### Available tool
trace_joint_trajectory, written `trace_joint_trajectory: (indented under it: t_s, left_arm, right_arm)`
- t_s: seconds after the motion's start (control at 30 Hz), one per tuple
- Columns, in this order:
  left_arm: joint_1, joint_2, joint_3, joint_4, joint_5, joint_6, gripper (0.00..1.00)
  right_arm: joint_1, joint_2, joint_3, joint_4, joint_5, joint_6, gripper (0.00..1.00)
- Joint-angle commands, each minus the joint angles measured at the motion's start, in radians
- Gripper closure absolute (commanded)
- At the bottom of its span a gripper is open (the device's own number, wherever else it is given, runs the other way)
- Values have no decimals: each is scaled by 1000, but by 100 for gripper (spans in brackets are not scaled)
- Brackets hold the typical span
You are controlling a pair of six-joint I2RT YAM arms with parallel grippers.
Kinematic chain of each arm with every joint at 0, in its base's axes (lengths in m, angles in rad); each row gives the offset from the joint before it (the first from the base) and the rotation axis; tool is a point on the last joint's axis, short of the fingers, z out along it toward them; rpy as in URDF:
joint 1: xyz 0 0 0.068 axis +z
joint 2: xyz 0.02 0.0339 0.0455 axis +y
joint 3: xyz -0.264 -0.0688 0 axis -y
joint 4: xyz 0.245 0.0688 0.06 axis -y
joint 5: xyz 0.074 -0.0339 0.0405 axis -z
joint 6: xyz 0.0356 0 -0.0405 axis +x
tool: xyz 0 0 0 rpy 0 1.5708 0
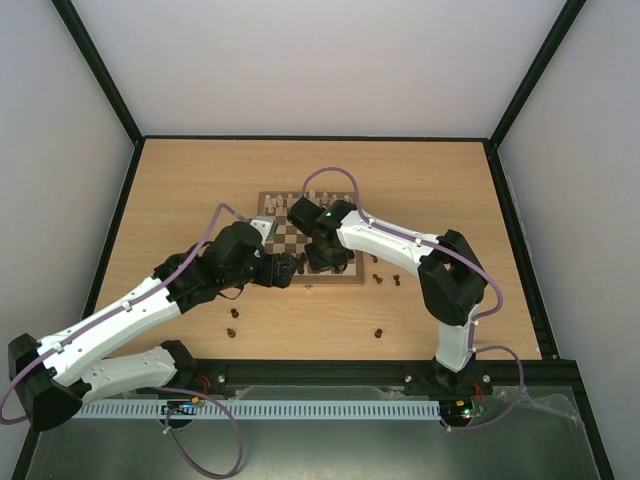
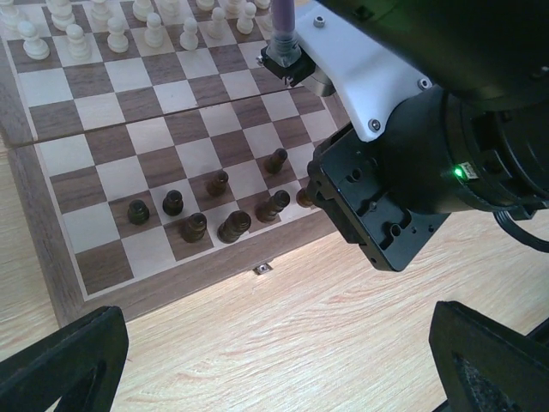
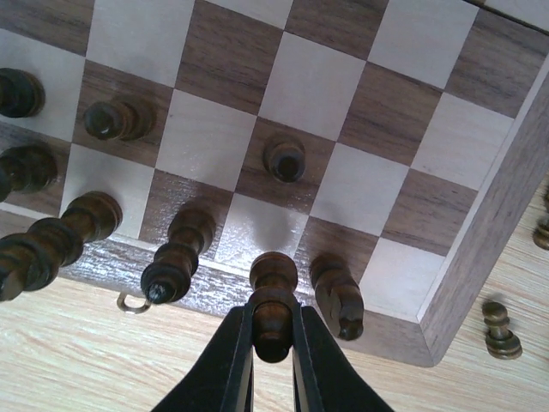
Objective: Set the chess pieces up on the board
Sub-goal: Place the chess piece on the chessboard.
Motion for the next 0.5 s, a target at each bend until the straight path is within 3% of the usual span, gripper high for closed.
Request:
trace_joint_trajectory:
  t_s: [0.0,0.47]
  left_arm:
    - [11,-23,-16,-23,-7,7,1]
    - [21,-35,-34,-20,2,9,1]
  right_arm:
    - [-7,37,34,-46,-17,-25,94]
    - [-9,71,31,-27,-31,-32,93]
